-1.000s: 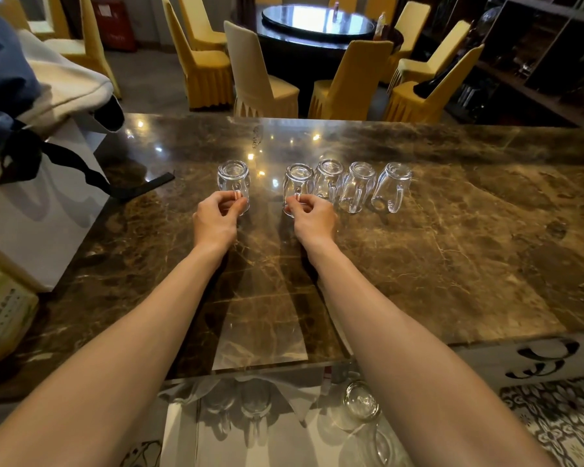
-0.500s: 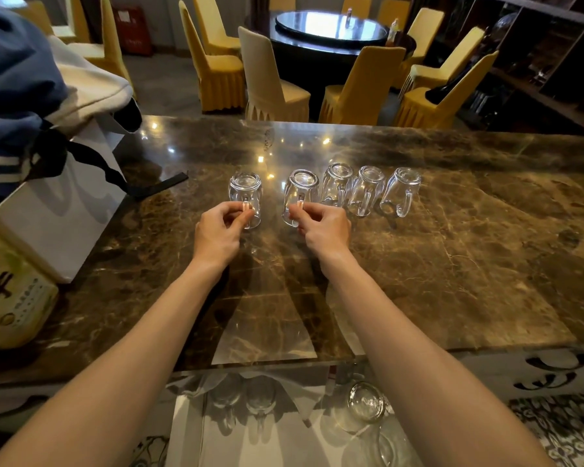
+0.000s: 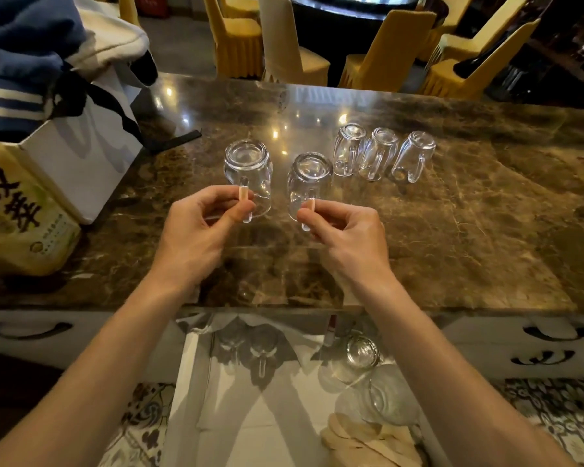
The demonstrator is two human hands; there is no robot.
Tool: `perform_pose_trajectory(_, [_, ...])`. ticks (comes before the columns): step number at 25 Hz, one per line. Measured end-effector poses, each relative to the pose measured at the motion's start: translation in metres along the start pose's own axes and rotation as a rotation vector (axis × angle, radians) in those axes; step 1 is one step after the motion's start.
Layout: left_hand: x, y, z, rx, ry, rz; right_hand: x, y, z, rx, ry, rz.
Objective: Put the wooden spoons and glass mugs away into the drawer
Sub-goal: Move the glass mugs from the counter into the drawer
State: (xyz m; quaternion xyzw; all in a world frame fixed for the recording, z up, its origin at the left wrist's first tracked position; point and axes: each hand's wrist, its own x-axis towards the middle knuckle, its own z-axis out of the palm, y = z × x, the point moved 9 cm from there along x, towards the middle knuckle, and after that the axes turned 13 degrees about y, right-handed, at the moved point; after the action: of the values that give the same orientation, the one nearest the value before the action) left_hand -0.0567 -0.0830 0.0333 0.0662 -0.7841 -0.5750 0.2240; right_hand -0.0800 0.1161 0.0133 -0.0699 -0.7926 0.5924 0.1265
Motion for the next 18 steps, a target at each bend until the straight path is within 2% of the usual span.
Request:
perform_pose_trajectory(4, [-0.041,0.009,-0.024,-0.066,0.032,-0.033,-0.041,0.0,-0.017,0.091,-0.065,0.037])
perform_pose_trajectory(10, [-0.103,-0.003,-0.043,0.018,-0.044,-0.022,-0.101,0.011,-0.03,0.073,-0.24,0.019])
perform_pose_trajectory(18, [-0.171,-0.061,-0.033,0.088,-0.101,-0.186,-0.161,0.079,-0.023,0.009,-0.323,0.124])
